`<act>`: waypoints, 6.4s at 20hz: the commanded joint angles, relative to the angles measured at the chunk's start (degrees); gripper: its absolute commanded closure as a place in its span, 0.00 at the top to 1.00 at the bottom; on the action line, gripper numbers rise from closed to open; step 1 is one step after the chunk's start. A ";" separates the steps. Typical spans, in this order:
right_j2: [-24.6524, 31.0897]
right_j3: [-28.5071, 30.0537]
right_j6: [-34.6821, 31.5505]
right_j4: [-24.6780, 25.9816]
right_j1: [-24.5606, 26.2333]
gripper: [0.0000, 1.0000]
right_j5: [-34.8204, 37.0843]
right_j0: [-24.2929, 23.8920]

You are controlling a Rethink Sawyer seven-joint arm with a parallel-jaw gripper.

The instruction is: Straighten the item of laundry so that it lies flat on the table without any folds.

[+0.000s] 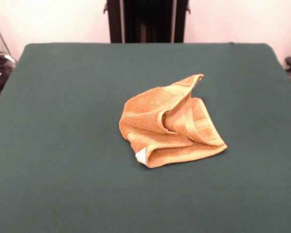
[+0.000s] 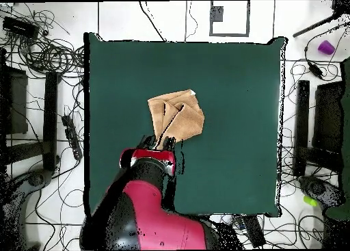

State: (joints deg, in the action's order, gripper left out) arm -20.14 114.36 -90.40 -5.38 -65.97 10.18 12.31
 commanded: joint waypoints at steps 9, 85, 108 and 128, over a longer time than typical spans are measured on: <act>20.64 4.98 1.86 -9.99 1.39 1.00 23.29 -18.15; 24.32 -31.47 -5.22 1.83 52.57 1.00 -15.28 -19.53; 27.26 -23.08 -10.96 8.45 51.31 1.00 -22.16 -20.79; 30.47 -4.81 -12.10 9.57 36.07 1.00 -15.21 -23.54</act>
State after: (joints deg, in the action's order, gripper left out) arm 1.85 99.79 -90.40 2.52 -28.48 -11.81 -10.12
